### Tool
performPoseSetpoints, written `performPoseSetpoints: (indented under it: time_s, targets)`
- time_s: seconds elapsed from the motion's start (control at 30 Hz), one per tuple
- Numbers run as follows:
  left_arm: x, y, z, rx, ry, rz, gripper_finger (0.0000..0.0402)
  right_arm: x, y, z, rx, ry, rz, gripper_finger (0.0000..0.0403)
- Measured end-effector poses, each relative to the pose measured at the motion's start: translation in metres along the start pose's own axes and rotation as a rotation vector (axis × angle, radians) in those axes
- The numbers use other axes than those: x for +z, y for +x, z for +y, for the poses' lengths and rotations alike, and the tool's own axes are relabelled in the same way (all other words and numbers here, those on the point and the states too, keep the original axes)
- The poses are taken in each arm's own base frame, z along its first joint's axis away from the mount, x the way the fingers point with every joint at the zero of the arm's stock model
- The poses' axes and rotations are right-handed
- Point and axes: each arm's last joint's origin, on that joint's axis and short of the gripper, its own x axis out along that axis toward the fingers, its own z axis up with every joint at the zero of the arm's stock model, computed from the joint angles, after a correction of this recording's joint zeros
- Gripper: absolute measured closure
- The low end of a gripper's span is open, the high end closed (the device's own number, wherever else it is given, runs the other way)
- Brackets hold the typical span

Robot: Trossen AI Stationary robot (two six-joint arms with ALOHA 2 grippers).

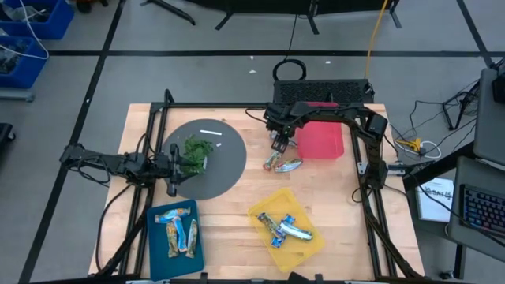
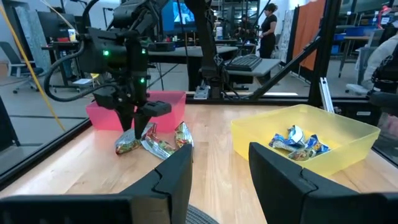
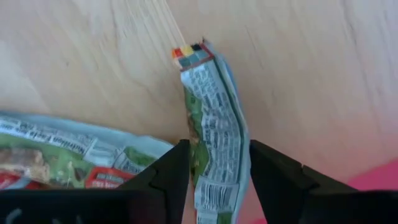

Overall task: Pick and place Granola Bars by type
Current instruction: Put the red snack into the pink bin

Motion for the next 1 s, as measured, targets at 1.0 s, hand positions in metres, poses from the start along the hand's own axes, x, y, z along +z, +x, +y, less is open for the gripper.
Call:
performPoseSetpoints:
  time_s: [1.0]
  targets:
    - [0.000,0.000,0.000,0.000,0.000,0.000,0.0238,0.001,-0.085,0.017,-0.064,-0.007,-0.341,0.0403]
